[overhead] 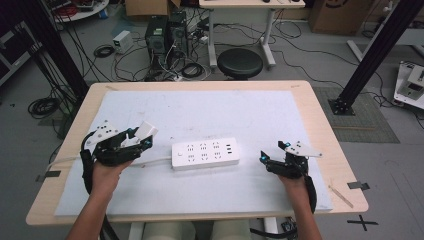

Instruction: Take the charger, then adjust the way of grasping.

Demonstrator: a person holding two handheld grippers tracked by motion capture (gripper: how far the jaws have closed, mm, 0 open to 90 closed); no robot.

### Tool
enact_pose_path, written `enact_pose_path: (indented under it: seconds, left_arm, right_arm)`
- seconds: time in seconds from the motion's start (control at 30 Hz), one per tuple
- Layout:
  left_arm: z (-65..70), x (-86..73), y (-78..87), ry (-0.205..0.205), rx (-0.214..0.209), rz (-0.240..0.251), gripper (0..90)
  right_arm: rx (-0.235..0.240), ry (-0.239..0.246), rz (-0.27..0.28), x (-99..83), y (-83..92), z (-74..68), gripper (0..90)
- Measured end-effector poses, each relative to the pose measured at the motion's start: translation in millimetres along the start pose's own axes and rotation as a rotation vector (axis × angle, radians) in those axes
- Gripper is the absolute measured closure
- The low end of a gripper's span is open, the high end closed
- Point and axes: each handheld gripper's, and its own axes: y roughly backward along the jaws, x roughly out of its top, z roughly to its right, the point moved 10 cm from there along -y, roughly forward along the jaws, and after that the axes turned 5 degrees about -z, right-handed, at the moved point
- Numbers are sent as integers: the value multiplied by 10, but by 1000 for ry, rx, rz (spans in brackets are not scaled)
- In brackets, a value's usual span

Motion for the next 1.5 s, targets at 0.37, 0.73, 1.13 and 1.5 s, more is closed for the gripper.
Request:
enact_pose_path:
  seconds: [0.37, 0.73, 1.13, 1.5]
  left_arm:
    - [196, 74, -22, -70, -52, 11, 427]
    - [410, 140, -43, -145, -116, 22, 427]
    - [675, 129, -90, -262, -206, 8, 427]
    - [926, 57, -166, -386, -319, 4, 426]
  right_arm:
    - [6, 0, -5, -3, 0, -3, 205]
    - [5, 7, -4, -3, -2, -8, 205]
    - [22, 4, 5, 8, 24, -36, 205]
    - [223, 66, 42, 440, 253, -445, 206]
